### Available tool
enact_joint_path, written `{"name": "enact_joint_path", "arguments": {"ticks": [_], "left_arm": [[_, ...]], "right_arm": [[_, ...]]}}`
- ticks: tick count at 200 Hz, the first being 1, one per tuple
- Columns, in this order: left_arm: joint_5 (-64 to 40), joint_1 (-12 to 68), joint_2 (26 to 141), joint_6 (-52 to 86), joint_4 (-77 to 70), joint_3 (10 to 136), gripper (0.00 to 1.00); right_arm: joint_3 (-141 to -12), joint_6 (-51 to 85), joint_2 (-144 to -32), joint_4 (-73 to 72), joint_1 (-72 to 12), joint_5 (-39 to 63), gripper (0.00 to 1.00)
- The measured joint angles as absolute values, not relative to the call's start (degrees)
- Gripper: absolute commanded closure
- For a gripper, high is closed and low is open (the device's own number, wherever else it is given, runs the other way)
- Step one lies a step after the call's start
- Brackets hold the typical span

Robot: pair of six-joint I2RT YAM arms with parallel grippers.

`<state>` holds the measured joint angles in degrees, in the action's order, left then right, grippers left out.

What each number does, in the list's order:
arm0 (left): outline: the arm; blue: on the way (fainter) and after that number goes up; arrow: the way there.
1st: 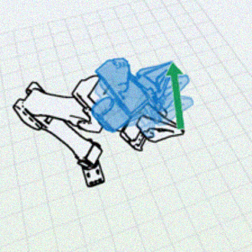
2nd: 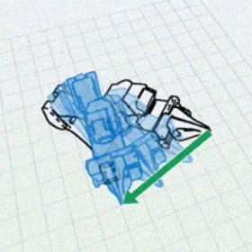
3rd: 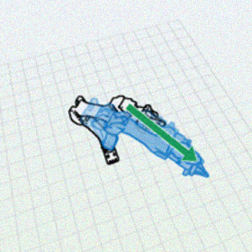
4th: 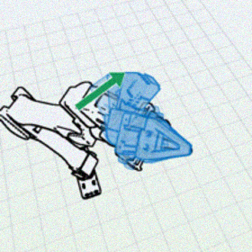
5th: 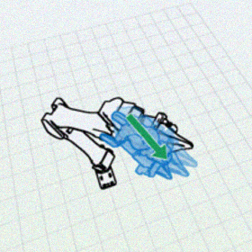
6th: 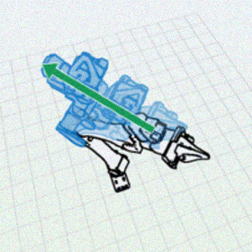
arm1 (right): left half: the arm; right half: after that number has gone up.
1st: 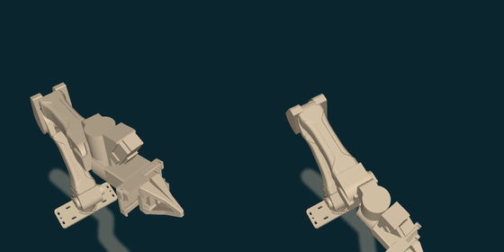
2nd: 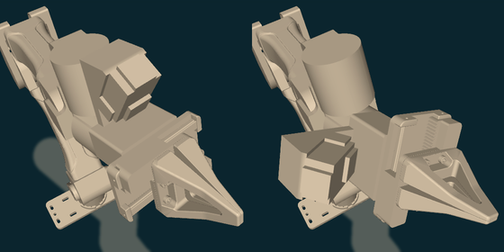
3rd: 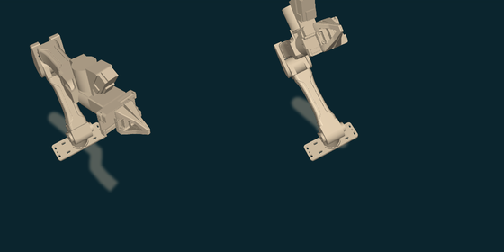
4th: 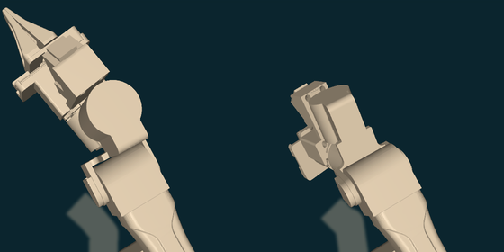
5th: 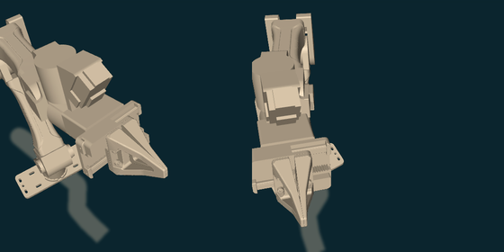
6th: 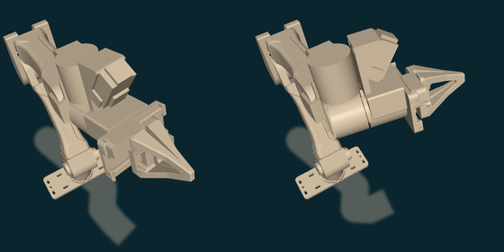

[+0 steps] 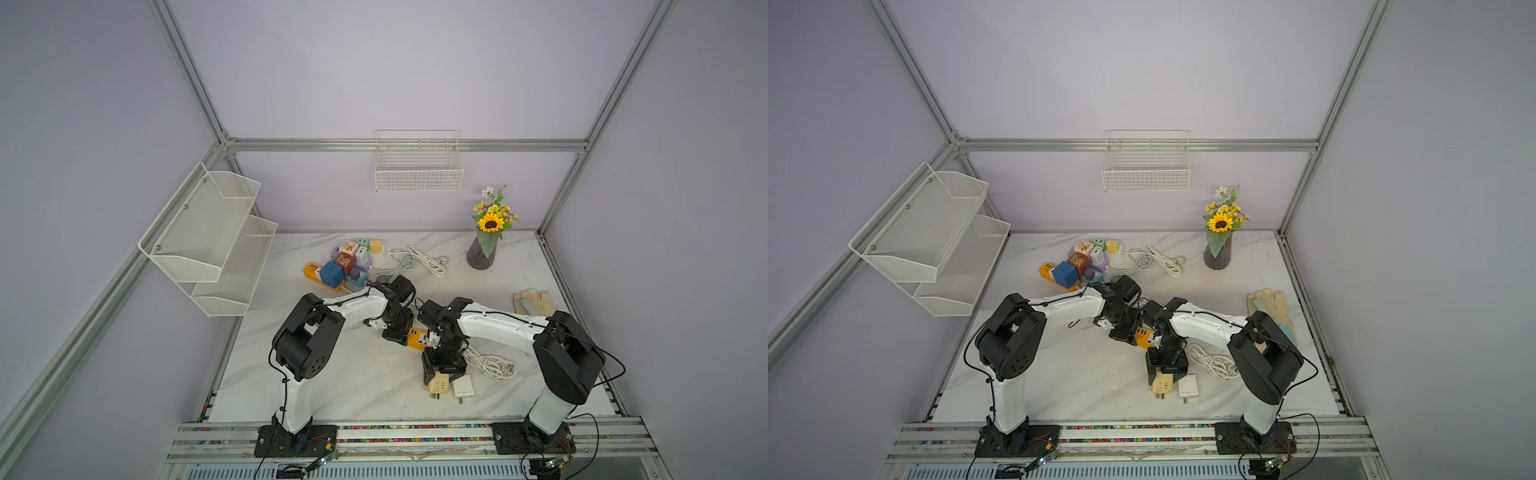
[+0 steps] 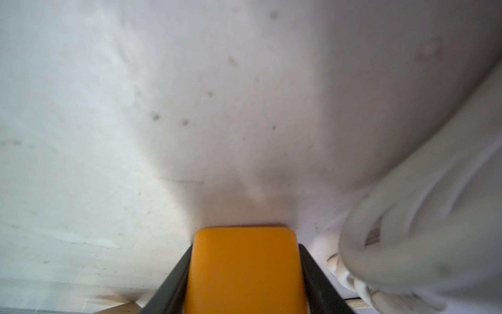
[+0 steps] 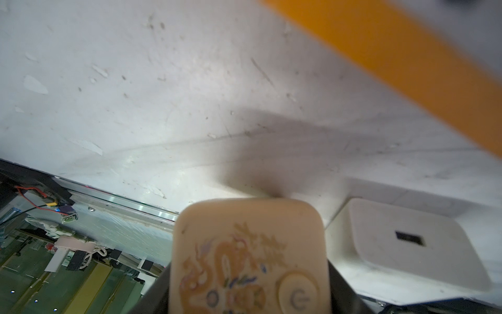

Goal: Pull the plug off the socket
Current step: Place the plug at the center of the board.

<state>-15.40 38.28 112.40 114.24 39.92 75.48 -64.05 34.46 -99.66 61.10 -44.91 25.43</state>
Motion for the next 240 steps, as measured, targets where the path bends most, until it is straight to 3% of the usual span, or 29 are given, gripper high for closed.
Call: {"name": "enact_joint_path", "arguments": {"ticks": [25,85,115,125,175,240], "left_arm": [[-14.96,38.28,112.12,114.17,39.79,75.16,0.69],[-14.35,38.28,111.94,113.1,39.79,75.07,0.64],[-14.33,38.28,111.92,112.36,39.77,75.07,0.45],[-14.28,38.28,111.87,111.66,39.75,75.07,0.42],[-14.13,37.65,109.58,108.33,38.33,71.96,0.34],[-16.78,37.04,108.75,103.83,37.56,70.3,0.38]], "right_arm": [[-64.1,34.26,-100.92,60.49,-44.91,25.1,0.25],[-64.86,34.26,-102.0,60.16,-44.91,24.25,0.18],[-65.91,34.74,-100.25,61.39,-44.91,22.35,0.14],[-66.15,35.4,-98.39,61.89,-44.88,21.52,0.14],[-65.49,38.48,-88.55,64.01,-41.5,17.28,0.16],[-56.97,39.42,-87.09,63.29,-31.48,10.96,0.32]]}}
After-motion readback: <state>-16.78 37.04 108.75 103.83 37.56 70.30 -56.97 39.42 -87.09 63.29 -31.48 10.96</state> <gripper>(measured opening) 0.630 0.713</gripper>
